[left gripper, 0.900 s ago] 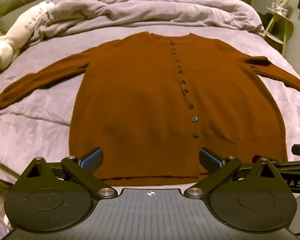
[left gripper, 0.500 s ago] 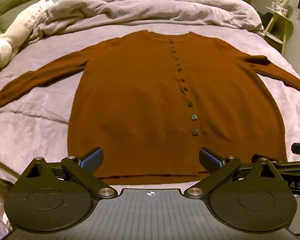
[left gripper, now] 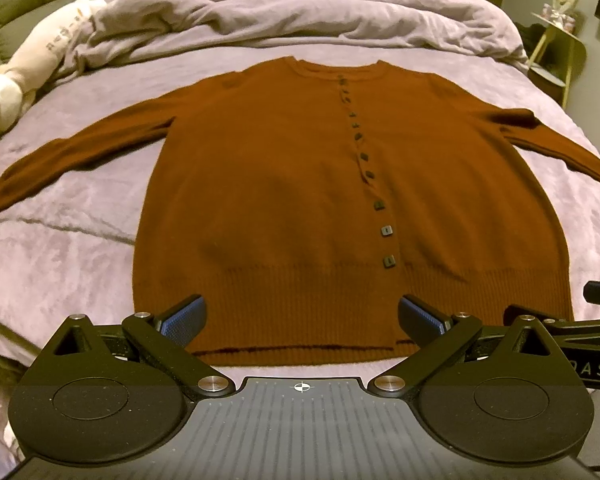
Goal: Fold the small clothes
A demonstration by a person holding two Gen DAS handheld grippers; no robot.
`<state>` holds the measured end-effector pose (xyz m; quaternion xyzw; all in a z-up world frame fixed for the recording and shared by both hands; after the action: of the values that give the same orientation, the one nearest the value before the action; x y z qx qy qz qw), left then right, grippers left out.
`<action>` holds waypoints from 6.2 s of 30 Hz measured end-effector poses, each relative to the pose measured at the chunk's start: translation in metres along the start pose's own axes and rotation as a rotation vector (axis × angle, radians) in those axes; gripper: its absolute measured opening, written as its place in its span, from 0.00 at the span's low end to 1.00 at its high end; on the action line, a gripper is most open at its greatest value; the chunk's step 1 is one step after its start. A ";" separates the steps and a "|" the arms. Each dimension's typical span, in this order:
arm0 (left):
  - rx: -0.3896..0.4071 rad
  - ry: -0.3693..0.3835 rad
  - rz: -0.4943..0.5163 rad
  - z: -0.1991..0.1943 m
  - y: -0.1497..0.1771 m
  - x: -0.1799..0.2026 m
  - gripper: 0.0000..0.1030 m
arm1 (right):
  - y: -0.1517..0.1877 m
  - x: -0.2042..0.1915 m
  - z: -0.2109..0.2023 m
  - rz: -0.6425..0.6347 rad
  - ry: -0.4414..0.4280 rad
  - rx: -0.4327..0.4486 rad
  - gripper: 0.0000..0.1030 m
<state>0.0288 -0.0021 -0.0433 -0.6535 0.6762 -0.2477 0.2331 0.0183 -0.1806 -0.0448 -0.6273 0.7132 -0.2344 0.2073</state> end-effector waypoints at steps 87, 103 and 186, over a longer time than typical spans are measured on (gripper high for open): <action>-0.035 0.001 -0.036 0.006 0.004 -0.007 1.00 | -0.002 -0.001 -0.008 -0.022 -0.025 0.049 0.96; -0.049 -0.009 -0.039 0.010 0.005 -0.008 1.00 | -0.002 -0.001 -0.009 -0.010 -0.051 0.061 0.96; 0.133 0.320 -0.179 0.154 -0.160 0.036 1.00 | -0.130 0.084 0.157 -0.223 0.039 0.303 0.31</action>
<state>0.2488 -0.0467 -0.0594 -0.6464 0.6260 -0.4124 0.1423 0.2040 -0.2895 -0.0940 -0.6592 0.5998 -0.3727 0.2583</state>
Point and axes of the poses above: each gripper's, at about its wrist camera, not at the fingertips, and z roughly the way its jaws point, x to its right, y to its underside, the point moved 5 cm from there along z, roughly the way its jaws point, and after that the axes turned 3 degrees about x, right-handed, at the moved point
